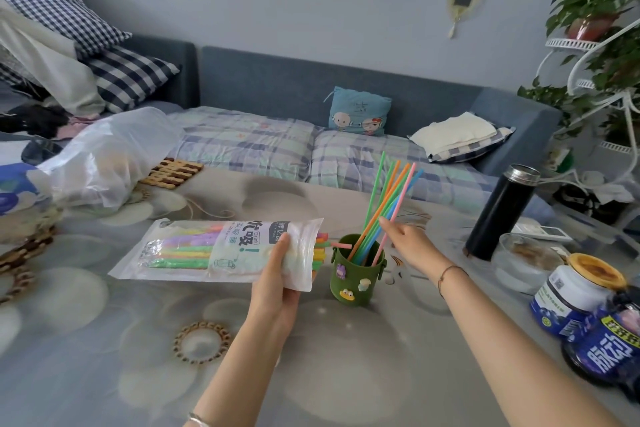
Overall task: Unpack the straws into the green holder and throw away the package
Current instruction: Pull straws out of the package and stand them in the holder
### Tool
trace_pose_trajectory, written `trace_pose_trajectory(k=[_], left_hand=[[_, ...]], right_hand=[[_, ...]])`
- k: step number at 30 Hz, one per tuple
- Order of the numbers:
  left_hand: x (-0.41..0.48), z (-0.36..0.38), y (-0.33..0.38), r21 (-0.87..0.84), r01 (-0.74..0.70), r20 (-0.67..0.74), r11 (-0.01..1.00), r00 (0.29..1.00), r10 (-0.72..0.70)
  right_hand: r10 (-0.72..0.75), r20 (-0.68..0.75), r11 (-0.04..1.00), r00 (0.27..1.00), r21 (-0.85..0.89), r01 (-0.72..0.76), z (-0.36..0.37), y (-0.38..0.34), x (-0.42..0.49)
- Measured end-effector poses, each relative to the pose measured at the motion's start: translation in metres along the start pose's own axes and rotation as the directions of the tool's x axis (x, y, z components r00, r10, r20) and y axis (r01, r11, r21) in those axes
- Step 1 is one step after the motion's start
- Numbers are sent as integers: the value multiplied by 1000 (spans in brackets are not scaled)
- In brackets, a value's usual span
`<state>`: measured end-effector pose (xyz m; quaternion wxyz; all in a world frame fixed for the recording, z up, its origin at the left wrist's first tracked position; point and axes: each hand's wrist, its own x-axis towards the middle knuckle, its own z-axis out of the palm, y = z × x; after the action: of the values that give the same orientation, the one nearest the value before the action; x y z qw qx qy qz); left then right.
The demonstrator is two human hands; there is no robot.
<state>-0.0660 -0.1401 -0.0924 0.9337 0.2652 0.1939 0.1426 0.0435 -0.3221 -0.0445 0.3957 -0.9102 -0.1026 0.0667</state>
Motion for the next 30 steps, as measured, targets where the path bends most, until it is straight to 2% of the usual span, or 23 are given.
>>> trace_pose_trajectory(k=[2,4,6,8,10,11,13,15,17,20,23,25,28,30], left_hand=[[-2,1,0,34,1,-2,999,1000,-1],[-7,3,0,58,-4,3,998,1000,4],[-11,6,0,71,-23,15,997,1000,22],[-15,9,-1,103,-48,15,994,999,47],[-22,11,-5,146,-81,7,986,997,81],[-25,13,-8,172,-111,18,979,994,109],[-34,16,-14,255,-189,67,948,982,178],[-42,20,-19,364,-273,118,890,962,247],[-48,25,-21,456,-343,198,821,939,282],[-53,27,-22,523,-417,306,743,906,293],[-56,28,-19,511,-448,327,733,890,317],[-58,29,-17,479,-447,326,755,890,320],[-56,28,-12,433,-415,274,800,906,322],[-53,25,-10,413,-376,219,829,925,311]], right_hand=[[40,-99,999,994,11,-39,1,3,-10],[52,-317,997,947,75,-30,3,7,-24],[29,-492,965,870,242,104,11,8,-42],[69,-521,859,851,464,215,26,0,-60],[173,-414,626,894,747,225,43,-11,-71],[222,-295,439,929,881,175,51,-17,-73],[246,-47,90,968,996,25,61,-23,-75],[216,90,-84,972,994,-73,67,-25,-78],[205,116,-146,972,985,-87,71,-25,-78],[206,98,-181,974,982,-60,76,-27,-77],[253,49,-105,966,994,-23,78,-29,-79],[270,-37,55,962,998,23,79,-26,-79],[211,-206,361,955,925,120,80,-25,-79],[169,-291,463,942,867,185,79,-27,-81]])
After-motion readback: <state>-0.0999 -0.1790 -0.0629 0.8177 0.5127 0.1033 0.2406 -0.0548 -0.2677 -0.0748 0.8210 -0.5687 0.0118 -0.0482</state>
